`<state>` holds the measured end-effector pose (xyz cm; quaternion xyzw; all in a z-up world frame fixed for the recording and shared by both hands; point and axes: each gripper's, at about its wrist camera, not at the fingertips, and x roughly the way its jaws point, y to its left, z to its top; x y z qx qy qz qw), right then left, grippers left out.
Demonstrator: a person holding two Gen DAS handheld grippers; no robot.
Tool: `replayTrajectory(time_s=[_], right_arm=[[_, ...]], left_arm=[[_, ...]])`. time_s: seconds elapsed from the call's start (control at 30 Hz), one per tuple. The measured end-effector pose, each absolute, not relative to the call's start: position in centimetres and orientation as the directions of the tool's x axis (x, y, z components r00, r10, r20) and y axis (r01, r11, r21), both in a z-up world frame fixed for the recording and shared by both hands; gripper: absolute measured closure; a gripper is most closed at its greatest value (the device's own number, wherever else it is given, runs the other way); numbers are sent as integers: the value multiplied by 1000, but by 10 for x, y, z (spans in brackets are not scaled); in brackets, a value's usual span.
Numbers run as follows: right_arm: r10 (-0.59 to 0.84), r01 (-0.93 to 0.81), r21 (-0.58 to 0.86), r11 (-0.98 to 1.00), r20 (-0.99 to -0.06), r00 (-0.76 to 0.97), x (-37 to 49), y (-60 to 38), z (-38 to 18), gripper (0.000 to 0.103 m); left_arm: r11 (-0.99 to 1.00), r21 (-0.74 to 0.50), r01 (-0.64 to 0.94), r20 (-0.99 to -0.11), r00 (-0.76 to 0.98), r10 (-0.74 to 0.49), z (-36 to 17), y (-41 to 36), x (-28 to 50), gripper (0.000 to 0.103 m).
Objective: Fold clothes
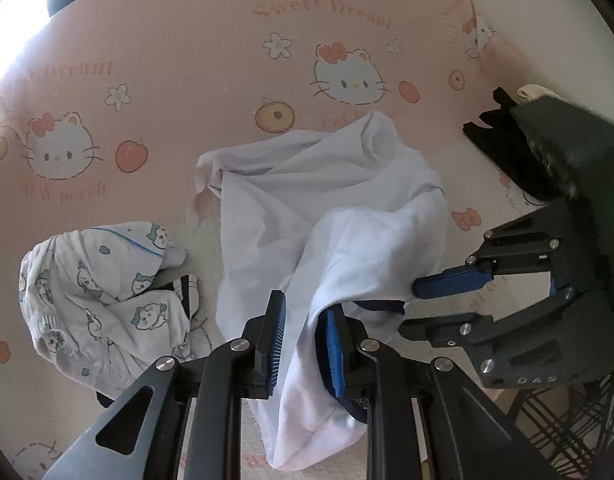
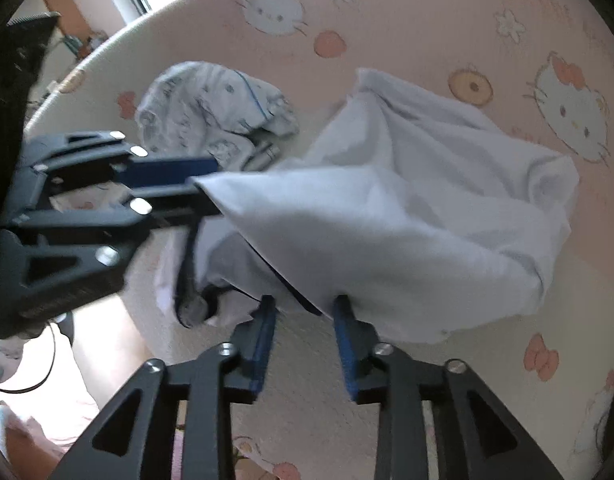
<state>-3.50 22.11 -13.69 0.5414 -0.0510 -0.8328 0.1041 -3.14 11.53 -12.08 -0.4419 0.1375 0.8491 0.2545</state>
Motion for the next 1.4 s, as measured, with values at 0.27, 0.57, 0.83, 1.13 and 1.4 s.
replayTrajectory(time_s=[0.27, 0.57, 0.83, 1.13, 1.4], right_arm=[[-181, 72, 166, -983, -892, -415, -46, 218, -141, 72], [-107, 16, 114, -993, -863, -493, -56, 216, -134, 71], [-39, 4, 44, -999, -831, -555, -57, 228, -115, 84], [81, -10, -93, -996, -812, -578, -54, 231, -118, 84], [164, -117, -120, -986, -848, -505, -45, 256, -137, 83]], left_arm=[[-832, -25, -554, -816, -469, 338, -117, 109, -32, 86], [-842, -35, -538, -833, -450, 322, -125, 108, -33, 86], [-845, 36, -533, -887, -406, 219, -150, 108, -31, 80], [-864, 86, -496, -882, -441, 165, -160, 107, -29, 44], [-805, 314, -504, -812, -581, 47, -164, 106, -9, 42]])
